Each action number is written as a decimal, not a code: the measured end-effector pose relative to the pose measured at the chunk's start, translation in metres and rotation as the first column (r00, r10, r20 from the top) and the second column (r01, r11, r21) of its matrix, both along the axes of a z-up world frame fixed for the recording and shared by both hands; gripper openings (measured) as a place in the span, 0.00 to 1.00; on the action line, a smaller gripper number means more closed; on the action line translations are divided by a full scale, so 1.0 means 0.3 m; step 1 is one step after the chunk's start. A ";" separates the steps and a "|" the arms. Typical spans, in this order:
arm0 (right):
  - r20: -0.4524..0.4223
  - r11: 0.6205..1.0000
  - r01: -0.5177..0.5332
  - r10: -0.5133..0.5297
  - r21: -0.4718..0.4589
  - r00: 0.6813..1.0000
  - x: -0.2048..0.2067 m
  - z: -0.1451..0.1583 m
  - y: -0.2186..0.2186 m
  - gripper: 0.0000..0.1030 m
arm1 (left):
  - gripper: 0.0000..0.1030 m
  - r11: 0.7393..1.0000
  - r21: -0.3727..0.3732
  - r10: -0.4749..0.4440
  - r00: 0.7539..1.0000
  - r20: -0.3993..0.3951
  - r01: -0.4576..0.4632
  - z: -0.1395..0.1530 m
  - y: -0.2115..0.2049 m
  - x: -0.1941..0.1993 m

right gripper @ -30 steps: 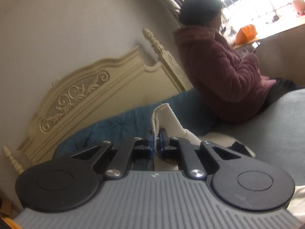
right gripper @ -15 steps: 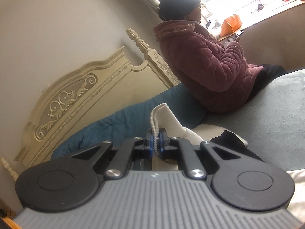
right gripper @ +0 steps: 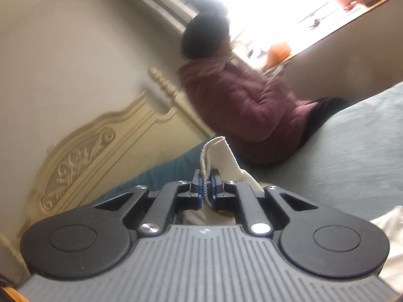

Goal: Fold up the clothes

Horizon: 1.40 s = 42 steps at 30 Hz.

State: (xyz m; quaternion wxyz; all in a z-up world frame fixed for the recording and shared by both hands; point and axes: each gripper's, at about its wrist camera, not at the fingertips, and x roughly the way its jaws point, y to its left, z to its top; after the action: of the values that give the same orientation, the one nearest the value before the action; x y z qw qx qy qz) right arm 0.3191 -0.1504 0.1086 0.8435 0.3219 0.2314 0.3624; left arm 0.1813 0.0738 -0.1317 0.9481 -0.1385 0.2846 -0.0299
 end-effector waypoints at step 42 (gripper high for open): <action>-0.146 0.728 0.286 -0.467 -0.623 0.872 -0.227 -0.935 -0.629 0.04 | 0.55 0.996 0.046 0.076 0.988 -0.132 -0.071 -0.034 0.054 0.167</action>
State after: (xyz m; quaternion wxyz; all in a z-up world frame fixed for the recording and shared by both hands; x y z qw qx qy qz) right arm 0.2509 -0.3389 -0.1719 0.9128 0.1383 0.3821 0.0409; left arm 0.2313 0.0901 -0.1419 0.9300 -0.1309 0.3428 0.0203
